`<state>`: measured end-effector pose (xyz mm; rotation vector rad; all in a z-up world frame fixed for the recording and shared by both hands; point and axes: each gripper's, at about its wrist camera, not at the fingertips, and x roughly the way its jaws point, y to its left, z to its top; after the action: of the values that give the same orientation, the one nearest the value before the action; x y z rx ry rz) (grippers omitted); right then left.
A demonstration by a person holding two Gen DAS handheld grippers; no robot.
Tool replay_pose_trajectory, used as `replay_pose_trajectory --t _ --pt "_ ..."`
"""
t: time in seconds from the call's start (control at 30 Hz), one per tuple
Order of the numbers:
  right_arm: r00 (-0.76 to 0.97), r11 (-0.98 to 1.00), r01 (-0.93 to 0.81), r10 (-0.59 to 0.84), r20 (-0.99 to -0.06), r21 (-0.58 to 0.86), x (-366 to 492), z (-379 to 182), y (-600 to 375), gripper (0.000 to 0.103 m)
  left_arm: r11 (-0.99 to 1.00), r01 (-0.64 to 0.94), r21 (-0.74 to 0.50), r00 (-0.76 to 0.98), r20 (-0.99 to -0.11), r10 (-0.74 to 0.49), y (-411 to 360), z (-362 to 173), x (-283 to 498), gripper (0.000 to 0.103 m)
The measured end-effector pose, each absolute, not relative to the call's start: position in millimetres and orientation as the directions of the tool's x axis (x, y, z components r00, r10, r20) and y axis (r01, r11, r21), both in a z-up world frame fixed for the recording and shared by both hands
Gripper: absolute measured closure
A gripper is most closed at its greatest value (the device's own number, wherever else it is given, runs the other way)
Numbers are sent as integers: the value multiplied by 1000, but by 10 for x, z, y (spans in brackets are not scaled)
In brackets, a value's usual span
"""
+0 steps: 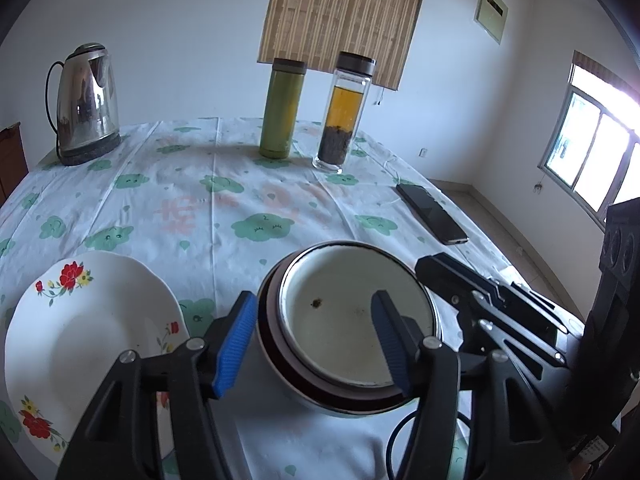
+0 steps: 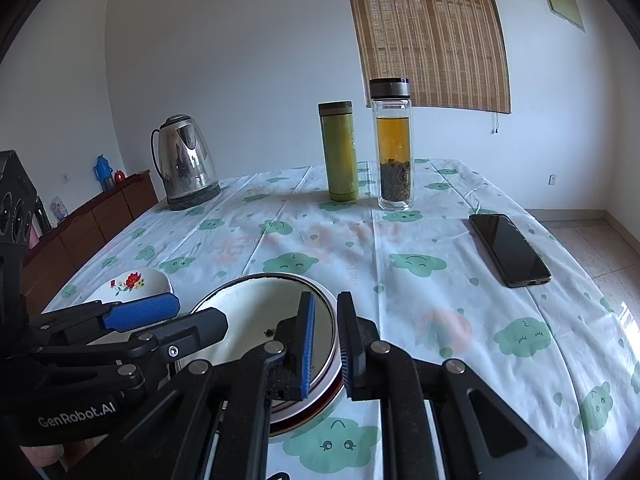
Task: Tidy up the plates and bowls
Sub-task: 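Lower the enamel bowl into the pink bowl and open the right tool, then grip the rim of the nested bowl stack with the right tool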
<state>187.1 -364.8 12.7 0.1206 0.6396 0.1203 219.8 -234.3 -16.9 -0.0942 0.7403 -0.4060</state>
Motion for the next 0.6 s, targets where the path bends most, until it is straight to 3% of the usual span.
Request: replay_pose_trajectory --t 0.33,0.4,0.47,0.6 --pt "808 990 -27 103 -580 138 1856 153 -3758 88 922 311 -230 660 -646 -384 -2273 -206 2229 38" --pt "806 991 -18 93 -584 133 1860 145 -3771 78 920 311 -240 651 -651 -390 -2267 -223 2240 38" --pt "810 992 -6 80 -581 128 1853 149 -3783 53 917 310 -253 639 -658 -398 -2258 -250 2255 38" --pt "806 992 -6 78 -587 124 1852 139 -3786 50 918 308 -249 633 -667 -393 -2261 -276 2263 38"
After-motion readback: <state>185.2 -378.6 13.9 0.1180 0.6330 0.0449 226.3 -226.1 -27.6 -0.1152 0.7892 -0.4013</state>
